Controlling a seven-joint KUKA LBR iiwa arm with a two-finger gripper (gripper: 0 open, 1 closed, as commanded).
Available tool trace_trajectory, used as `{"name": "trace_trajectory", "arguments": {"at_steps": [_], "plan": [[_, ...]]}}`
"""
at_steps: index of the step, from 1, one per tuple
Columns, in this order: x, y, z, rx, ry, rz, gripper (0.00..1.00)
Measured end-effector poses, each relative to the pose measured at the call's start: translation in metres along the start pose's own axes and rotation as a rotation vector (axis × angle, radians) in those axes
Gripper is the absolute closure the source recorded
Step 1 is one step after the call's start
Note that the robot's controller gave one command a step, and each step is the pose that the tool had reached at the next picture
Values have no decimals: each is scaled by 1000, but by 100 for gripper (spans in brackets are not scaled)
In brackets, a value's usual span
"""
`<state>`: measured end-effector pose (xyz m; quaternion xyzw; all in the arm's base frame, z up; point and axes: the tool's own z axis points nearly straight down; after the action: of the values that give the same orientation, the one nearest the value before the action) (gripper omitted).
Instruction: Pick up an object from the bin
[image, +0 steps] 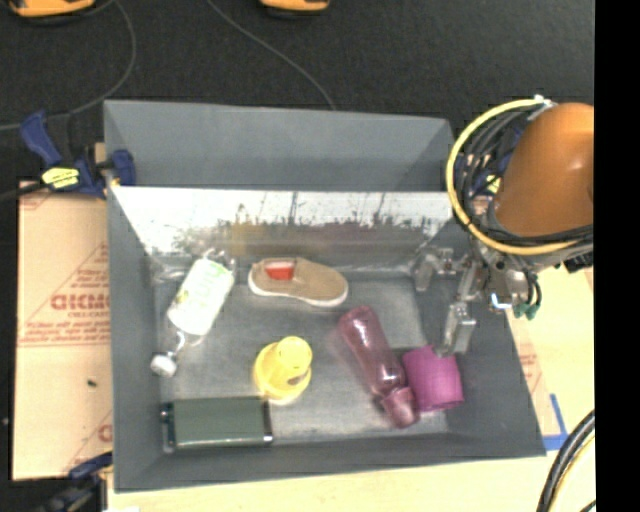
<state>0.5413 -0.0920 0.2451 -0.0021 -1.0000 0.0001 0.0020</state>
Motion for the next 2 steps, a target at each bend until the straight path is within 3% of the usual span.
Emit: {"name": "trace_trajectory", "arguments": {"at_steps": [1, 2], "plan": [[-1, 1, -5, 1, -8, -5, 0], [38, -25, 135, 2, -7, 27, 0]]}}
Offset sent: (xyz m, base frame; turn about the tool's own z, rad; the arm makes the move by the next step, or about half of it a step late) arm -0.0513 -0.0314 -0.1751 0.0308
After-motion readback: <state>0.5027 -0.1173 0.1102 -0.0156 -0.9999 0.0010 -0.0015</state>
